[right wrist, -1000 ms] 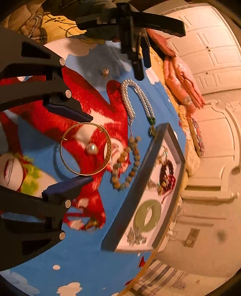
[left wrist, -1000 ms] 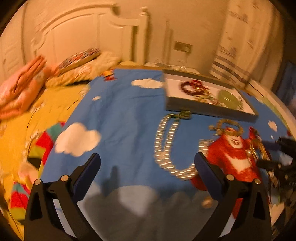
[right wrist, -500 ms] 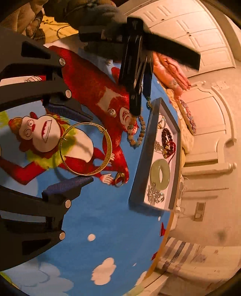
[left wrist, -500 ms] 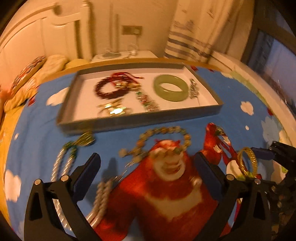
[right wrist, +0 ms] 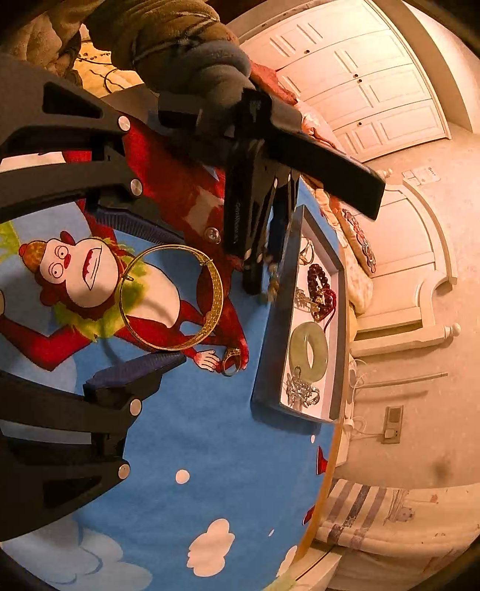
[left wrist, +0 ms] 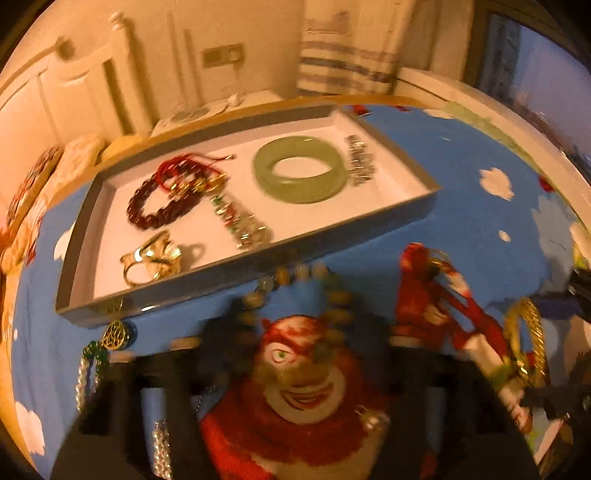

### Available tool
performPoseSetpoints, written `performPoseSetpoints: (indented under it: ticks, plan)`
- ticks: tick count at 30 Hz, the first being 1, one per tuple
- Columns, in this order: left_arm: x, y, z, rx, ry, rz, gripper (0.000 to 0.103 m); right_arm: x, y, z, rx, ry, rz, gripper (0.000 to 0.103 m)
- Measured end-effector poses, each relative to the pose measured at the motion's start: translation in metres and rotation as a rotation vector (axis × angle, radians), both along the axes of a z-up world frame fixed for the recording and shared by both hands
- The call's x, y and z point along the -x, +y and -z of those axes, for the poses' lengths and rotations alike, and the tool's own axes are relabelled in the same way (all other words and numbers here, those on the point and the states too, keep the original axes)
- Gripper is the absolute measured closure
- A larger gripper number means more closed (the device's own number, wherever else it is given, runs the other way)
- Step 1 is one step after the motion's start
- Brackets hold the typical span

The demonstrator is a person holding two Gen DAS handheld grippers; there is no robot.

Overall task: Organize jewelry
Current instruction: 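Grasp the green-brown beaded bracelet with the left tool while the right grasps the gold bangle, then carry the bracelet and gold bangle into the tray and open both tools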

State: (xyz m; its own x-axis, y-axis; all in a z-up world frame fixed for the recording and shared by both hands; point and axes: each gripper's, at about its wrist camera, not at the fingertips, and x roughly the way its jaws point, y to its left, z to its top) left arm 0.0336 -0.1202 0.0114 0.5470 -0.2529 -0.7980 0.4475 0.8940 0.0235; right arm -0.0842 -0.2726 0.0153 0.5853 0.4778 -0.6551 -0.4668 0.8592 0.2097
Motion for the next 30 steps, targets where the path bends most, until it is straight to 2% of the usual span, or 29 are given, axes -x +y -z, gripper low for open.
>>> performPoseSetpoints:
  ticks: [1,4,9,16,17,18,23,30]
  plan:
    - [0.002,-0.002,-0.001,-0.005,0.000,0.009,0.085,0.000,0.000,0.000,-0.002,0.001,-0.001,0.045]
    - [0.011,-0.006,0.000,-0.029,-0.034,0.029,0.085,0.001,0.000,0.000,-0.003,-0.002,0.003,0.045]
    - [0.021,-0.005,-0.002,0.015,-0.036,0.040,0.085,0.001,-0.001,0.000,-0.003,-0.009,0.007,0.045]
    - [0.032,-0.002,-0.015,0.025,-0.069,0.044,0.085,0.001,-0.002,0.000,-0.007,-0.016,0.019,0.045]
    - [0.033,-0.001,-0.018,0.023,-0.074,0.044,0.086,0.001,-0.002,0.000,-0.006,-0.016,0.019,0.045]
    - [0.034,-0.001,-0.019,0.022,-0.079,0.044,0.093,0.002,-0.002,0.000,-0.005,-0.017,0.019,0.045]
    - [0.037,0.000,-0.027,0.005,-0.101,0.043,0.094,0.002,-0.002,0.000,-0.002,-0.016,0.019,0.045]
    - [0.038,0.003,-0.024,0.000,-0.090,0.037,0.094,0.002,-0.001,-0.001,0.004,-0.014,0.022,0.045]
